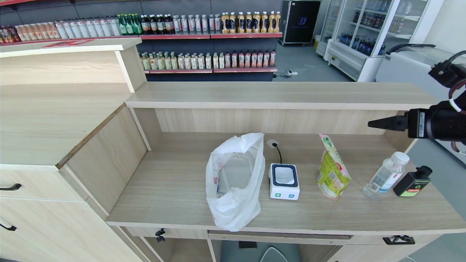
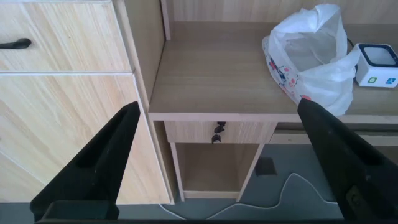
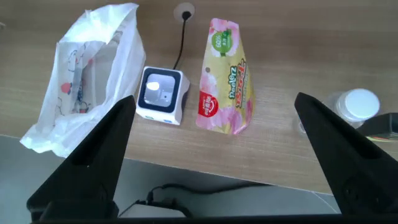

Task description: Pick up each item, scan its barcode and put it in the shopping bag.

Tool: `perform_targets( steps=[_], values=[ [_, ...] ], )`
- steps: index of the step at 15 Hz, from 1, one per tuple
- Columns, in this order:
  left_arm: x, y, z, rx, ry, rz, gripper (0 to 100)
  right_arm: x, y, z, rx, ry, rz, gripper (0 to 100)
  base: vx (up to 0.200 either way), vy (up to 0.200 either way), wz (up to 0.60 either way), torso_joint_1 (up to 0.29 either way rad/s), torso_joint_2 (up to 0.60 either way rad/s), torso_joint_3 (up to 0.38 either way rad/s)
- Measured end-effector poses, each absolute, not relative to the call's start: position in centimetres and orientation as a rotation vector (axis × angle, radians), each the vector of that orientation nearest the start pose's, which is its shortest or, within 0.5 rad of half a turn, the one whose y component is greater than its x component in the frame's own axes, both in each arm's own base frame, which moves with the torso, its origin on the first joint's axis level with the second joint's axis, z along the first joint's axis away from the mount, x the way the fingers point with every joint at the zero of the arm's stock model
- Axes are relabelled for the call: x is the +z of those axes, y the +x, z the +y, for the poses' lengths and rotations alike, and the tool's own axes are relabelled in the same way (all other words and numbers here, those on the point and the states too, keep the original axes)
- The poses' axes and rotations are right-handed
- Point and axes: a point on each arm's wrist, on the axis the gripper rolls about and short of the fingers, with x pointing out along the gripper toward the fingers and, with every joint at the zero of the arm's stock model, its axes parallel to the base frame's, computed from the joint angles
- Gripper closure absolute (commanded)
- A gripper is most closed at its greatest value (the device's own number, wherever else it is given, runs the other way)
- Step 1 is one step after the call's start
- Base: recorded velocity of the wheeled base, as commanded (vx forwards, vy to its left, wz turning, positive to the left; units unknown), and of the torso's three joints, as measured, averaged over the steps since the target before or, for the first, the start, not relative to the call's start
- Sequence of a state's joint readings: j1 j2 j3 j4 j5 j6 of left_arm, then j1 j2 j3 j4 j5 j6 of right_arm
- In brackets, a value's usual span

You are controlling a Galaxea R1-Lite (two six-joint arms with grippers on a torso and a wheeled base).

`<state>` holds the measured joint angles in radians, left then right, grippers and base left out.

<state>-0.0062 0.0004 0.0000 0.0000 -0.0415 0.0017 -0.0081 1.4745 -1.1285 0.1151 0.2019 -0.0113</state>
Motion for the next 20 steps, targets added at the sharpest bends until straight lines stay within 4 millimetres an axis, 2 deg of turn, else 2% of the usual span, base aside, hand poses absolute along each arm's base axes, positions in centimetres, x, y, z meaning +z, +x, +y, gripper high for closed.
perform_targets(
  steps=[6,11,20],
  values=[
    [7.5,-2.3,-0.1,-0.047,0.002,0.0,0,21.7,29.5,0.3,0.267,0.041,0.631,0,0.0,0.0,0.0,0.0,0.0,0.0],
    [7.5,-2.3,-0.1,-0.047,0.001,0.0,0,18.4,32.1,-0.7,0.312,-0.063,0.712,0,0.0,0.0,0.0,0.0,0.0,0.0],
    [7.5,-2.3,-0.1,-0.047,0.002,0.0,0,15.7,36.9,-0.8,0.403,-0.028,0.73,0,0.0,0.0,0.0,0.0,0.0,0.0]
  ],
)
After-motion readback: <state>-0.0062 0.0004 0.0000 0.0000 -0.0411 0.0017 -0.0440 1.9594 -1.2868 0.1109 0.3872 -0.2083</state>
